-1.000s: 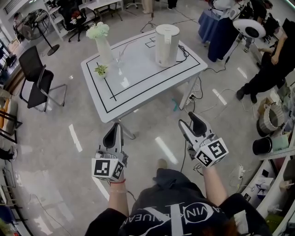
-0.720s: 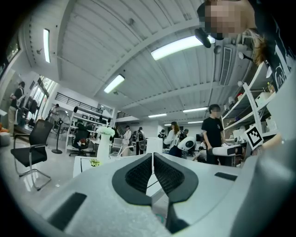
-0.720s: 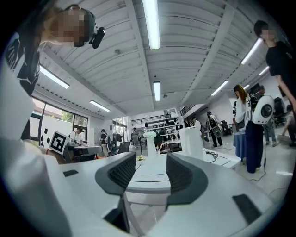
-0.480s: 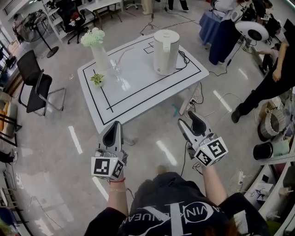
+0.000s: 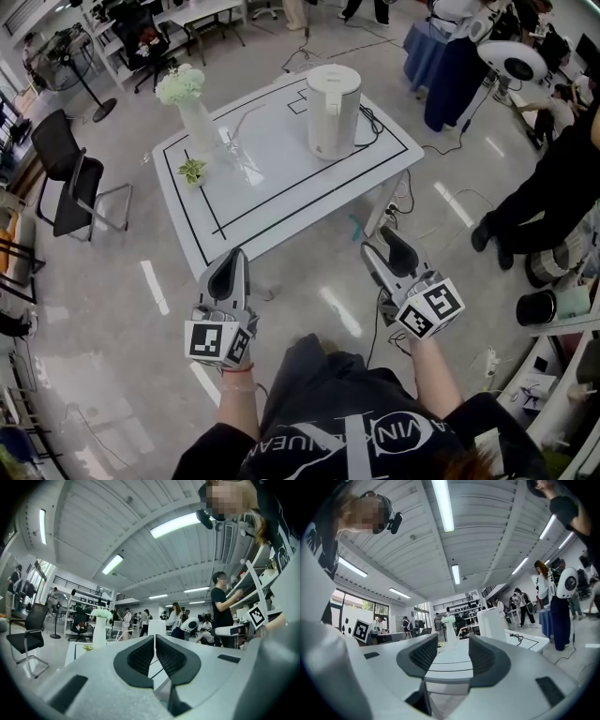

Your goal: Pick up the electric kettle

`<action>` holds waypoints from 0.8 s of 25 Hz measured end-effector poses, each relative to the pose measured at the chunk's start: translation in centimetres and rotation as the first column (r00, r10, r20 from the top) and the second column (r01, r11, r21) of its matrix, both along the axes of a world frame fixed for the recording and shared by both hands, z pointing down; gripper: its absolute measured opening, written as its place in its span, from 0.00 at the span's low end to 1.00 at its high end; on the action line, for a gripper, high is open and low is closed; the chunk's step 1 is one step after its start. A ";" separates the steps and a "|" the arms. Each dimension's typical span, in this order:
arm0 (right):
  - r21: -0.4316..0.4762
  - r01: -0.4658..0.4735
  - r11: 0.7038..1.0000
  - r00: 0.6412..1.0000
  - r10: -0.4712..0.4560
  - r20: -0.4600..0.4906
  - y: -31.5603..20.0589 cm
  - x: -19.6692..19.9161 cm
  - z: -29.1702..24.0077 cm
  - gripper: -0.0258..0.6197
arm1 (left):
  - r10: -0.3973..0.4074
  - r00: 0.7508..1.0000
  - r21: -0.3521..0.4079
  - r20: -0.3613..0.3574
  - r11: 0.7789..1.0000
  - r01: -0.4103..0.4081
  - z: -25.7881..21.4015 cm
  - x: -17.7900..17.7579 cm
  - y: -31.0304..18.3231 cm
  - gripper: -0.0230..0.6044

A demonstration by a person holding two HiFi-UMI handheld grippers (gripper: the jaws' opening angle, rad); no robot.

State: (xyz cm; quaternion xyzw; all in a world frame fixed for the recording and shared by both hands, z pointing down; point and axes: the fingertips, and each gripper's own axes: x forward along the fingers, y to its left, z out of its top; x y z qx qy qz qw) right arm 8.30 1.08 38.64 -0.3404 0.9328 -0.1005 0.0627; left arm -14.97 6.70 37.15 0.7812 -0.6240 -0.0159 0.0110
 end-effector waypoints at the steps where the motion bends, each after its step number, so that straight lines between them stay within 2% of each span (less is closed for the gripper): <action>1: -0.007 0.001 1.000 1.000 -0.001 0.002 -0.1 -0.1 0.2 0.33 | 0.002 1.000 -0.005 0.002 1.000 -0.002 0.1 0.0 -0.2 0.06; 8: -0.023 -0.009 1.000 1.000 0.009 0.004 -2.7 -0.5 0.8 0.33 | 0.015 1.000 -0.028 0.011 0.999 -0.015 0.9 -0.6 -2.8 0.06; 20: -0.025 -0.006 1.000 1.000 0.005 -0.031 -10.4 -2.5 0.8 0.33 | 0.073 0.997 -0.021 -0.014 0.997 -0.073 1.0 -1.1 -12.3 0.06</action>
